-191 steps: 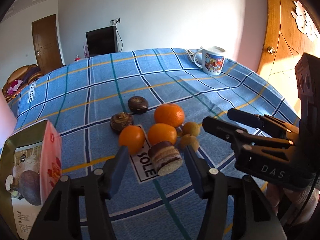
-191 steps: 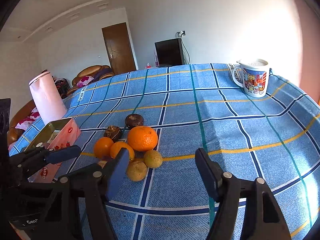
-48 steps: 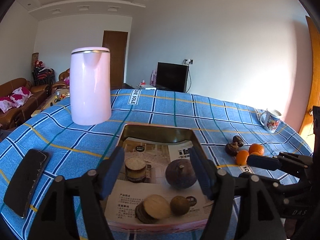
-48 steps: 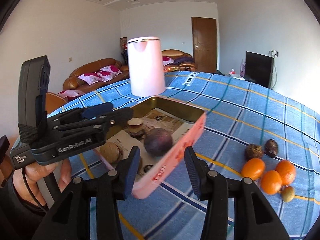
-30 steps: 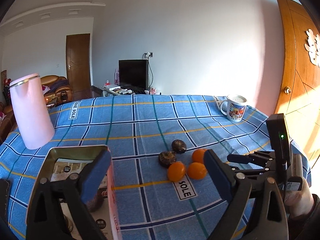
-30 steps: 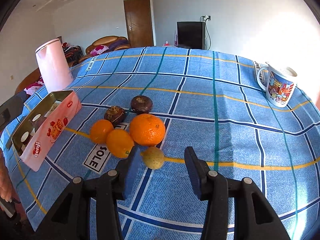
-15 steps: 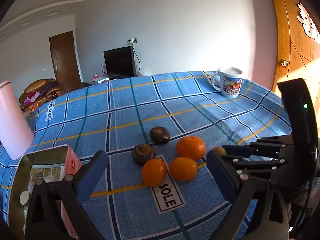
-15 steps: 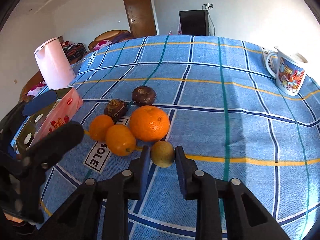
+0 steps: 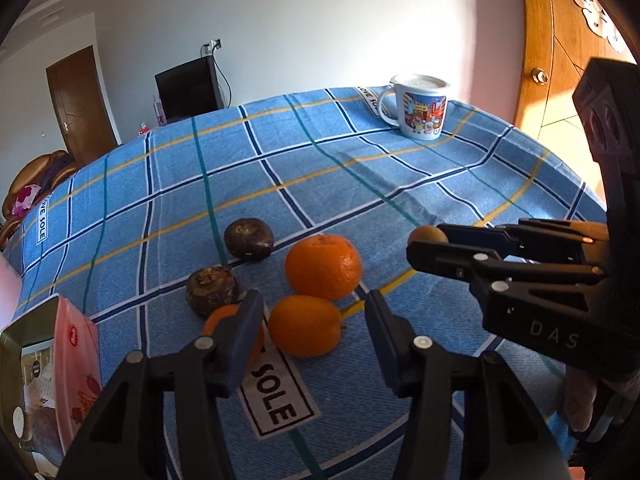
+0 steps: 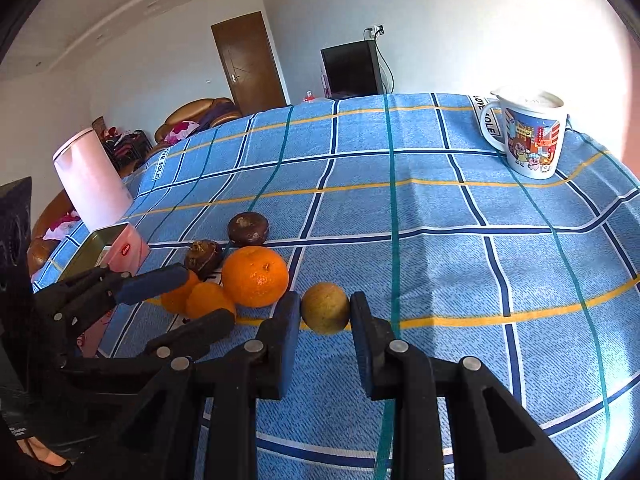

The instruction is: Organize fruits

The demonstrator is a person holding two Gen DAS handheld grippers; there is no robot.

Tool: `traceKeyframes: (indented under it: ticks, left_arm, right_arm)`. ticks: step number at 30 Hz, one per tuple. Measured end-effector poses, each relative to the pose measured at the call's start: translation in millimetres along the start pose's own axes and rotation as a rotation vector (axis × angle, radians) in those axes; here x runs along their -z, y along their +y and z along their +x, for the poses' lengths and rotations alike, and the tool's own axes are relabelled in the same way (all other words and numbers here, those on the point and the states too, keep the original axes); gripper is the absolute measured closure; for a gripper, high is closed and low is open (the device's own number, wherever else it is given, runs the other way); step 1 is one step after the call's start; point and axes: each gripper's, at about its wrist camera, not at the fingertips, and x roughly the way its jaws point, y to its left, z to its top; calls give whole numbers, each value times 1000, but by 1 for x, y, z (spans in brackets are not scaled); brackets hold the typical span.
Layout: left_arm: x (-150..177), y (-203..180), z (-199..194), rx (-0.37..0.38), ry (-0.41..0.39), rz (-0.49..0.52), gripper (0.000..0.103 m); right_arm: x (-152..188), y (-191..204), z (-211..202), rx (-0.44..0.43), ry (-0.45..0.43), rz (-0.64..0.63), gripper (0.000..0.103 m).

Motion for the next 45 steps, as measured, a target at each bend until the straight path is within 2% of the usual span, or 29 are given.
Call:
traceKeyframes:
  ticks: [2,8,12,20,25,27,30,32,34,37,45]
  left_arm:
    - [-1,0,8,10,32,0,48]
    - [-2,-1,13,1,48,6,52]
    - [-2,2,8,12,31,-6,64]
    - [0,8,4,48,24,-34,64]
    - [1,10,-5,50,-19,-40,76]
    - [2,9,-8,54,-36,-36,76]
    - [2,10,-6,44,-21,-35,76]
    - [2,10,-6,48,-22,-33,74]
    - [3,9,-4,42,-7,-24,60]
    - [4,5,-1,45,17,0,45]
    - [5,-8,4,-25,47,87,44]
  right_arm:
    - [0,1,0,4,1,-5,76]
    - [0,1,4,-7,19,-5,76]
    - [0,3,2,-8,6,-13,76]
    - [0,4,-3,-9,-21,-21,76]
    - [0,6,-9,-10,-51,-32,76]
    - [0,7,-12,-13,-67,-37,76]
    - [1,8,-15,-19,-79,-46,76]
    - [0,9,-14,-17,-76,-45,76]
    - [0,8,-14,-18,-78,-42,76]
    - [0,8,-14,-20,-77,-42,76]
    - [0,7,-13,-22,-69,-37,76]
